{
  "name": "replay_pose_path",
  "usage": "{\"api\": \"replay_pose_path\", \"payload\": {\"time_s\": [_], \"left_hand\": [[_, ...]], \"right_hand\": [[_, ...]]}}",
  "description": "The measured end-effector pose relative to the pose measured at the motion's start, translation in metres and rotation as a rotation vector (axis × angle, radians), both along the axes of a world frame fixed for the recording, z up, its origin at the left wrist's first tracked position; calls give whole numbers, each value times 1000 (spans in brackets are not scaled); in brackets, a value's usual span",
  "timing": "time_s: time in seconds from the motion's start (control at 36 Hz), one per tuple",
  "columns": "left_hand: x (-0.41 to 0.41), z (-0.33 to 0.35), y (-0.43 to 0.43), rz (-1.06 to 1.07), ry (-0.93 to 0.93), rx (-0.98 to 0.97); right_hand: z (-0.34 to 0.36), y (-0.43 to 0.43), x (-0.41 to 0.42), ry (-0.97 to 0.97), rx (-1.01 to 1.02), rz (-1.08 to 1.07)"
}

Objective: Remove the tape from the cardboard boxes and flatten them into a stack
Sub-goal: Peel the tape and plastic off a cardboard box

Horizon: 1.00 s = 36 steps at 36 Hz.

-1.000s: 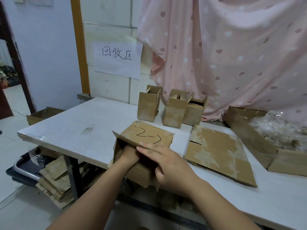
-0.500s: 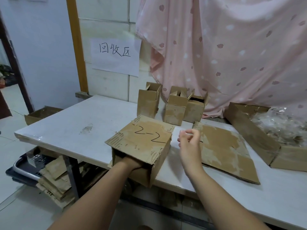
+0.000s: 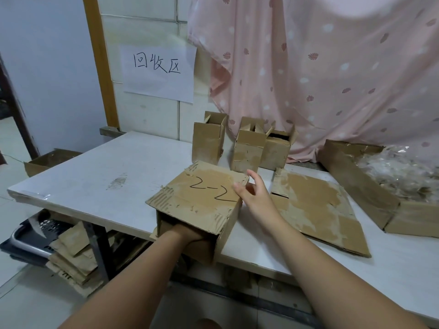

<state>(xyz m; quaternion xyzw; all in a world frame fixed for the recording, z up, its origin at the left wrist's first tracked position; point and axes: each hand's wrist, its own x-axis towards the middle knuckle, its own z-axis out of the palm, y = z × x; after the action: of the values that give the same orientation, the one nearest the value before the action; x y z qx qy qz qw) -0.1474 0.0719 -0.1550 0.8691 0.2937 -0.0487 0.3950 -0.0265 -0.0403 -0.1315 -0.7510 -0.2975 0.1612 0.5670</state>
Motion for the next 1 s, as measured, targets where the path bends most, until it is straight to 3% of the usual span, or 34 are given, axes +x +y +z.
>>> {"api": "replay_pose_path", "payload": {"time_s": [0.08, 0.14, 0.22, 0.31, 0.39, 0.44, 0.53, 0.61, 0.72, 0.78, 0.83, 0.94, 1.0], "left_hand": [[-6, 8, 2, 62, -158, -41], [-4, -1, 9, 217, -341, -201], [-4, -2, 13, 479, -694, -594], [-5, 3, 14, 530, -903, -800], [-10, 3, 14, 558, -929, -760], [-13, 6, 11, 588, -894, -635], [-22, 6, 11, 431, -724, -134], [-40, -4, 6, 255, -684, 336], [-60, -10, 0, 286, -987, 751], [-61, -8, -3, 364, -1087, 812], [-59, -7, -3, 476, -1067, 731], [-51, -8, 7, 460, -806, 391], [-47, -13, 15, 416, -625, 363]], "right_hand": [[0, 5, -4, -28, 35, -36], [4, 9, -7, -49, 33, -45], [6, 15, -13, -71, -9, -52], [4, 20, -20, -77, -33, -63], [7, 25, -24, -81, -28, -82], [11, 27, -23, -75, -31, -82], [12, 25, -21, -61, -61, -110], [12, 21, -16, -21, -61, -146], [11, 11, -9, 50, -56, -202], [6, 6, -5, 122, -31, -243], [1, 1, -5, 191, 0, -290], [-3, -9, -9, 238, 24, -296], [-6, -10, -10, 229, 32, -293]]}}
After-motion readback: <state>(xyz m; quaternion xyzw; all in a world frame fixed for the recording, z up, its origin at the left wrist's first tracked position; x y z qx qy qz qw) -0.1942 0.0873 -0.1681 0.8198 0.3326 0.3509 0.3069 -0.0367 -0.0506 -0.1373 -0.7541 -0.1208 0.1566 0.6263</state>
